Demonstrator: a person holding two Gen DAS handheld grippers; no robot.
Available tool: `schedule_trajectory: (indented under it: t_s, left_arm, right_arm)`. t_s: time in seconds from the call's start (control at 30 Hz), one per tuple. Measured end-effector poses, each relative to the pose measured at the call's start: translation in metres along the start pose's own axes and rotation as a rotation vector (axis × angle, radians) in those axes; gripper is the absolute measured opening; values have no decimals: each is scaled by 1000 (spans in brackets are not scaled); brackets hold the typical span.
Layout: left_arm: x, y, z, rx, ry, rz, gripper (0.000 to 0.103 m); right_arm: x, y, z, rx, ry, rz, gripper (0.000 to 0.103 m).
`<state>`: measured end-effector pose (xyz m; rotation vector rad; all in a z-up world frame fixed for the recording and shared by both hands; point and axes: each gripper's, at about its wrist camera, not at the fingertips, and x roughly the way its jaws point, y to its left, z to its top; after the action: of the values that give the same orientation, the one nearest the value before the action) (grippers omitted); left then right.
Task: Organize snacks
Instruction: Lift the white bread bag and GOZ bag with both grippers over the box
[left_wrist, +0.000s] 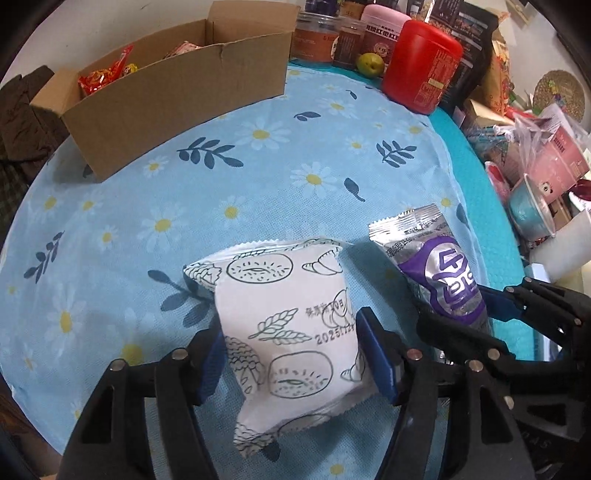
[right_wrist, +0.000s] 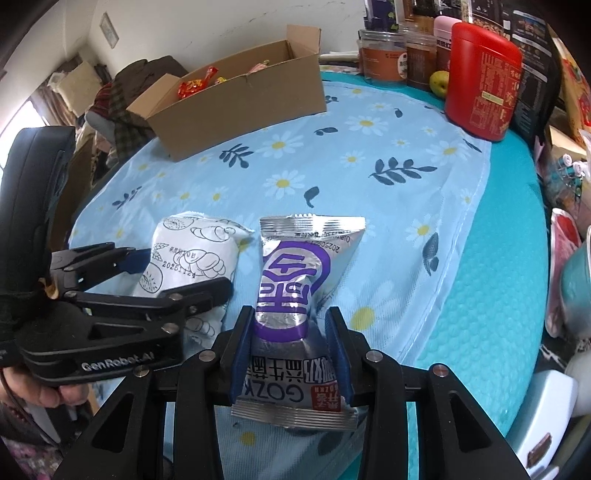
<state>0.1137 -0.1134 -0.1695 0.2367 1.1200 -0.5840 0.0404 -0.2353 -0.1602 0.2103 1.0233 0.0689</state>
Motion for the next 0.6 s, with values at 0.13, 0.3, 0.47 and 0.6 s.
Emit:
schedule_trajectory:
  t_s: [0.13, 0.3, 0.47, 0.6]
  left_arm:
    - [5, -6, 0, 31, -10, 63, 73]
    - [7, -5, 0, 37, -30, 84, 75]
    - [3, -3, -3, 36, -70, 87, 65]
    - [-1, 1, -4, 25, -83, 68, 57]
  right_arm:
    - [2, -4, 1, -5, 2, -29, 43]
    - [8, -11, 0, 2, 10, -27, 46]
    - [9, -6, -1, -39, 4, -47, 46]
    - [12, 2, -2, -83, -9, -78, 42]
